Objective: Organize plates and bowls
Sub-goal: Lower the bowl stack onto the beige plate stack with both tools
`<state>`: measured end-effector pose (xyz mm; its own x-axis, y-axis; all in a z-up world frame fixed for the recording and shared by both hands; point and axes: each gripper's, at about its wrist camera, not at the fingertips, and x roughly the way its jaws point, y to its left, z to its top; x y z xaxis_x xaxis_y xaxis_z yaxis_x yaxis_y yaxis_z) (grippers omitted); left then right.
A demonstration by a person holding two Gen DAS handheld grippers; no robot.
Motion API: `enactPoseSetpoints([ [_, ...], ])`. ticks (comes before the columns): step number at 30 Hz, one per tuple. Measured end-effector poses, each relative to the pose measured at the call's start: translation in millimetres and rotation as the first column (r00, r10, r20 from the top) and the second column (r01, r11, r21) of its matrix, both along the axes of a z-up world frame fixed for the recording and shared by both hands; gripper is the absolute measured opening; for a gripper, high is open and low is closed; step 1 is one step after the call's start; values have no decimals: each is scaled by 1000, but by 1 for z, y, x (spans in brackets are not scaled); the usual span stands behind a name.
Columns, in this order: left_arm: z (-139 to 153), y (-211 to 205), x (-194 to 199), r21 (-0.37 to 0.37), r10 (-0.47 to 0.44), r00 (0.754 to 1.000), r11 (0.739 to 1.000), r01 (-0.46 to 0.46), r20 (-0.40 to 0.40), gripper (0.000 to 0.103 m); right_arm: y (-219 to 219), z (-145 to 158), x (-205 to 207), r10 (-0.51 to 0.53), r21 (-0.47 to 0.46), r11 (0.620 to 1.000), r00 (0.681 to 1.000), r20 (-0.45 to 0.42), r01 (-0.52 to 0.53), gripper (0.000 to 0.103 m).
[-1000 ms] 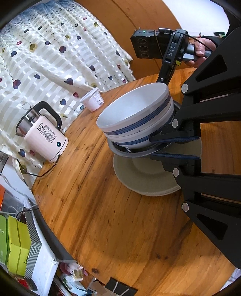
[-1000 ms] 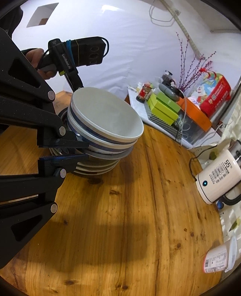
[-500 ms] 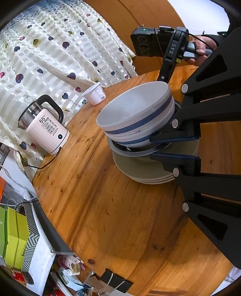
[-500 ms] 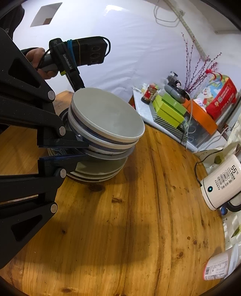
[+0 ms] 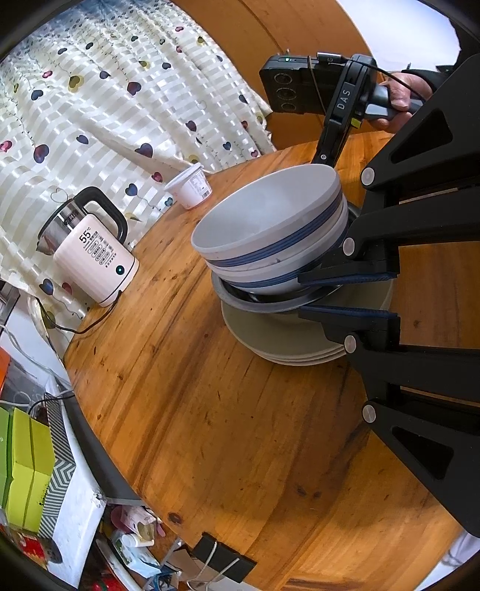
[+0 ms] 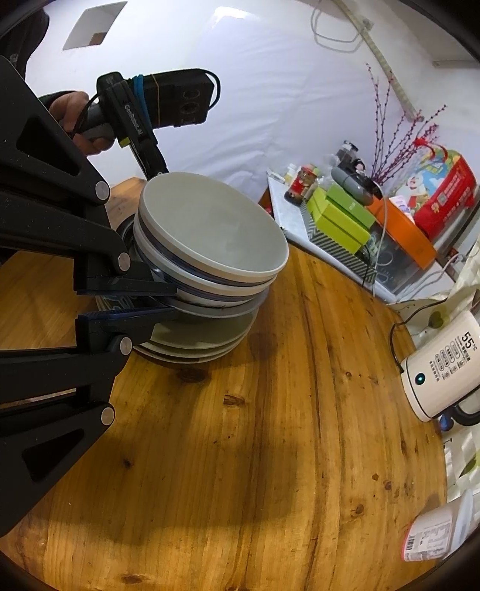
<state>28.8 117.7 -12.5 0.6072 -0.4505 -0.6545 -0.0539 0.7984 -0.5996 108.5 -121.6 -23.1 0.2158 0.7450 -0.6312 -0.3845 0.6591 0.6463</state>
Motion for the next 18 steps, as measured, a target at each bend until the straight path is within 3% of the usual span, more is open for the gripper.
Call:
enactPoseSetpoints([
  [18,3,-3,-5,27,29,1000,999,-29,-4,11,2,1,-1,17,-11,1000,1000,7,-17,11],
])
